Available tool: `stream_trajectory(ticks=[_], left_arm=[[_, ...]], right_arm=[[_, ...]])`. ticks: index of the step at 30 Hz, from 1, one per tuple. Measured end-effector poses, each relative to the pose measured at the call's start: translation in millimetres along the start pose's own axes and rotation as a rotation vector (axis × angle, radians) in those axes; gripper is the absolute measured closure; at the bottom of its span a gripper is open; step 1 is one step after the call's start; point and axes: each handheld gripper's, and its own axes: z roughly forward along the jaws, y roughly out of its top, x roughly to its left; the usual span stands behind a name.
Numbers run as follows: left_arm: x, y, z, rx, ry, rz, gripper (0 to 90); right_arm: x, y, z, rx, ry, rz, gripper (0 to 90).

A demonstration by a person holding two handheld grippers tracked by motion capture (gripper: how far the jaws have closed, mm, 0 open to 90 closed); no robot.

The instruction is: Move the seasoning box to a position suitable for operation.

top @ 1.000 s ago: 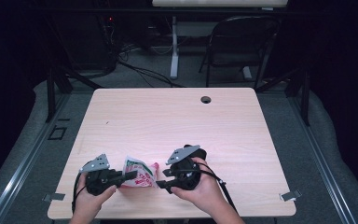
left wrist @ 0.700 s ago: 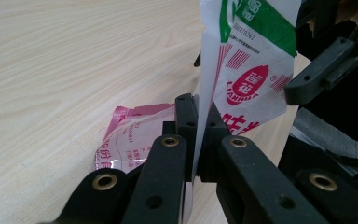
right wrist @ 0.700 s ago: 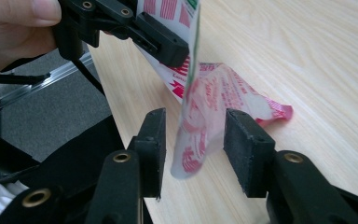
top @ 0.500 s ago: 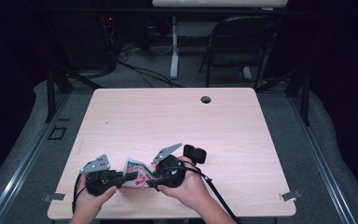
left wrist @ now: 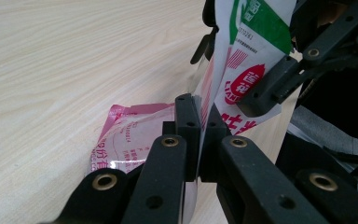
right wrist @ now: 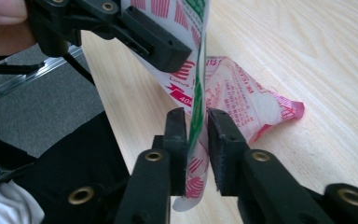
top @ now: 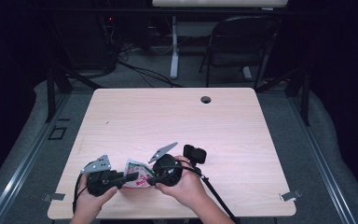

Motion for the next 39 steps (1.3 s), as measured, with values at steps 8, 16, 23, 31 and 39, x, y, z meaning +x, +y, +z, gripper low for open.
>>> stream_trajectory(ticks=[8, 16, 23, 31, 39], left_arm=[[-0.4, -0.4, 1.2, 0.003, -0.007, 0.006, 90.0], [-0.8, -0.4, 1.2, 0.008, -0.003, 0.014, 89.9], [-0.9, -0.9, 0.3, 0.008, -0.007, 0.03, 84.6], [-1.8, -2.6, 0.2, 0.012, -0.007, 0.057, 75.1], [-1.9, -5.1, -0.6, 0.014, 0.004, 0.089, 62.9]], right_arm=[[-4.1, 1.9, -1.0, 0.042, -0.009, -0.022, 88.5], [-4.3, 2.2, -0.4, 0.048, -0.009, -0.026, 90.0], [-3.9, 1.0, -0.4, 0.03, -0.01, -0.02, 90.0], [-5.5, 0.9, -2.5, 0.03, -0.012, -0.041, 90.0], [-6.6, -0.7, -4.5, 0.01, 0.002, -0.035, 90.0]])
